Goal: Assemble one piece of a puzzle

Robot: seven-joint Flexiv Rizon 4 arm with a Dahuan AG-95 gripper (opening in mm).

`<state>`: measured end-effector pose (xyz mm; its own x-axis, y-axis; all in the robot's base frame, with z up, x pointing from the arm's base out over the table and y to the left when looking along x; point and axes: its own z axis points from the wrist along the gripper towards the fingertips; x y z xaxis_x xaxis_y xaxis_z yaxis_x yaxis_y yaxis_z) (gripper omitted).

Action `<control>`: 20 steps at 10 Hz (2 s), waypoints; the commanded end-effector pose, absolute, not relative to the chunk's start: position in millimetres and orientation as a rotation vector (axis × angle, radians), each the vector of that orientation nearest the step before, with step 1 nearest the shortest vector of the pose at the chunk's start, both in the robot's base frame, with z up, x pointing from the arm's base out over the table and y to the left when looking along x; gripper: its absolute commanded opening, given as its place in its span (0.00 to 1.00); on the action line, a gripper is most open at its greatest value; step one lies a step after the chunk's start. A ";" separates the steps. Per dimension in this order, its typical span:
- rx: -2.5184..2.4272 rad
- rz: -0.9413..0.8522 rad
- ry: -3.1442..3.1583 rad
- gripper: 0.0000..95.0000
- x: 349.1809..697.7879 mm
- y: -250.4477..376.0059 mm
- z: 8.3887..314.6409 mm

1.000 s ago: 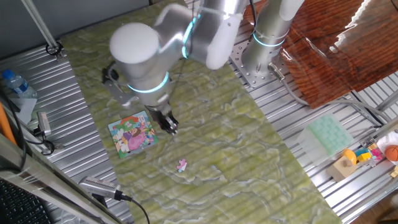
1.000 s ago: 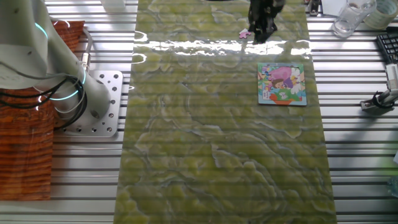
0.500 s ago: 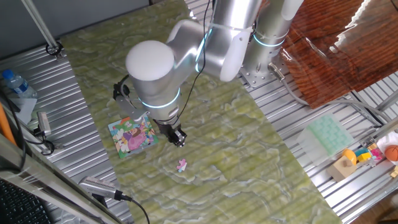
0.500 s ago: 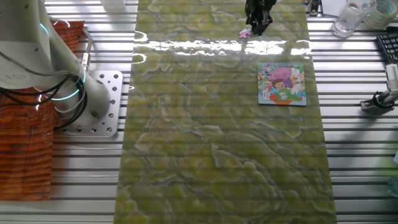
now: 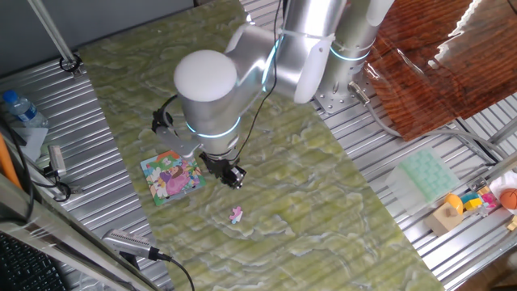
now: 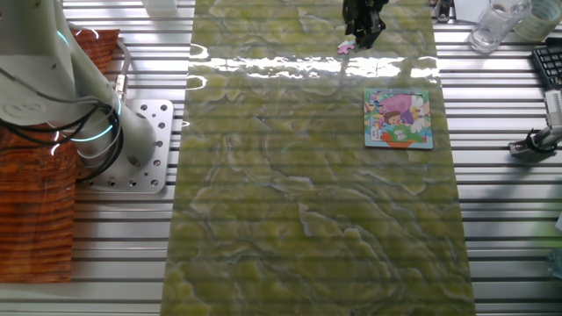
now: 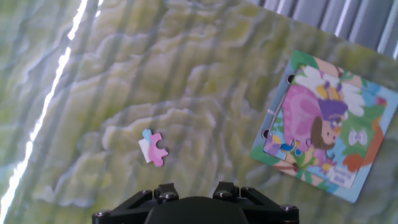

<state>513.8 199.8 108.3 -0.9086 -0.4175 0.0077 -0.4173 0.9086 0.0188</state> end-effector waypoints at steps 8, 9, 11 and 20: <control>0.687 -0.008 -2.993 0.40 485.8 197.7 125.0; 0.673 -0.026 -3.003 0.40 492.0 213.6 109.7; 0.653 -0.015 -3.033 0.40 504.3 237.5 88.2; 0.786 -0.126 -2.993 0.20 521.9 260.2 27.0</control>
